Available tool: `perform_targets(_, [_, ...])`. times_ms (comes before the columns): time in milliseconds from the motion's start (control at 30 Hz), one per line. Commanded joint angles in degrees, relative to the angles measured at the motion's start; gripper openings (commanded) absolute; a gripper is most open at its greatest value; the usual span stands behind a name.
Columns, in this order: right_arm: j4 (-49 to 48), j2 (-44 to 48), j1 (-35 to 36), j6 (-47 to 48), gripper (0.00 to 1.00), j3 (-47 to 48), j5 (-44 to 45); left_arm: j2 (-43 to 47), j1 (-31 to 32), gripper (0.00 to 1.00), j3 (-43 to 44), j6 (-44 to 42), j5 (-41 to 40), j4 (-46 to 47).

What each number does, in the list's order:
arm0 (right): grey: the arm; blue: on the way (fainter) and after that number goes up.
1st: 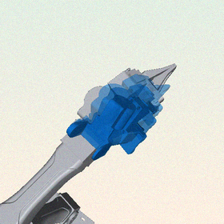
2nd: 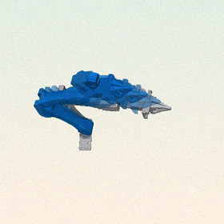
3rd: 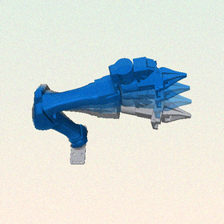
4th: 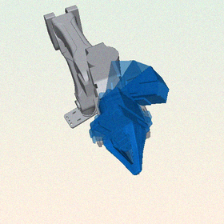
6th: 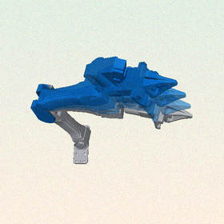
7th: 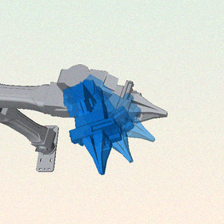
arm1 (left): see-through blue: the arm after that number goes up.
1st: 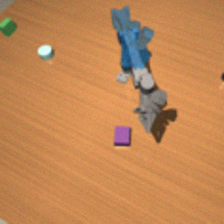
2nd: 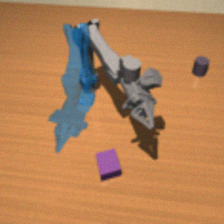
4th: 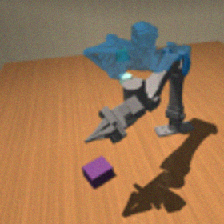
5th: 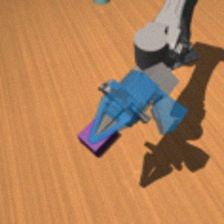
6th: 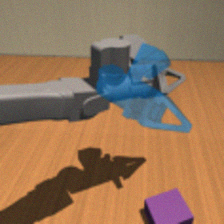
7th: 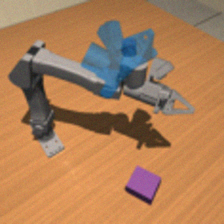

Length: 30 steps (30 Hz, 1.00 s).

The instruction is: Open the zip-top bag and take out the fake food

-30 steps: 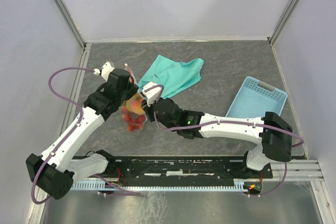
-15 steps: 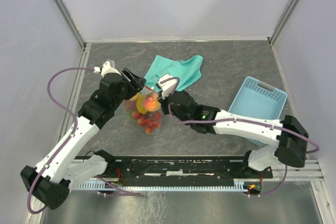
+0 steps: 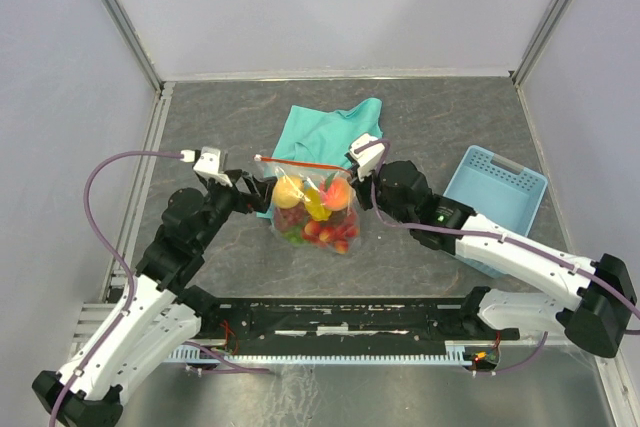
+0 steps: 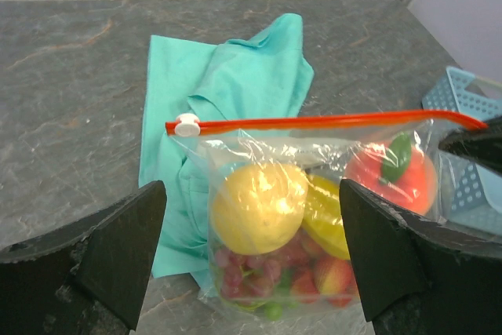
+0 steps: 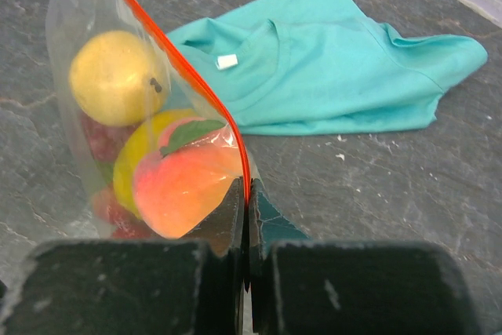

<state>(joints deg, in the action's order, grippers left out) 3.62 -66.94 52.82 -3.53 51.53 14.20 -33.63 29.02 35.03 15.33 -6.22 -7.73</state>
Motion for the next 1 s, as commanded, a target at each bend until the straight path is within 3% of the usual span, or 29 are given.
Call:
perform_targets(0, [-1.0,3.9,-2.5,3.1,0.02,-1.2,-1.8,-0.9,-0.1,0.98,0.1,-6.8,9.4,3.4])
perform_targets(133, [-1.2,5.6,-4.0,3.5,0.02,-3.0,-3.8,-4.9,-3.2,0.99,-1.2,-3.4,17.7,5.7])
perform_targets(233, [-1.1,6.3,-4.6,3.7,0.02,-4.1,-5.0,-8.8,-12.7,0.99,-3.2,3.0,32.3,11.6])
perform_targets(367, [-0.9,7.2,-5.4,4.0,0.02,-5.1,-5.9,-14.7,-23.2,0.99,-7.4,15.7,48.3,27.5])
perform_targets(633, [-1.0,8.4,-7.0,4.0,0.02,-6.1,-8.0,-24.2,-24.4,0.95,-8.2,23.7,53.1,41.7])
perform_targets(767, [-2.1,8.4,-7.6,3.2,0.02,-6.6,-9.7,-28.9,-24.3,0.81,-6.7,23.9,53.2,42.5])
perform_targets(967, [-2.7,7.9,-7.9,2.1,0.02,-6.6,-11.6,-35.8,-24.1,0.73,-4.7,25.3,55.1,43.5])
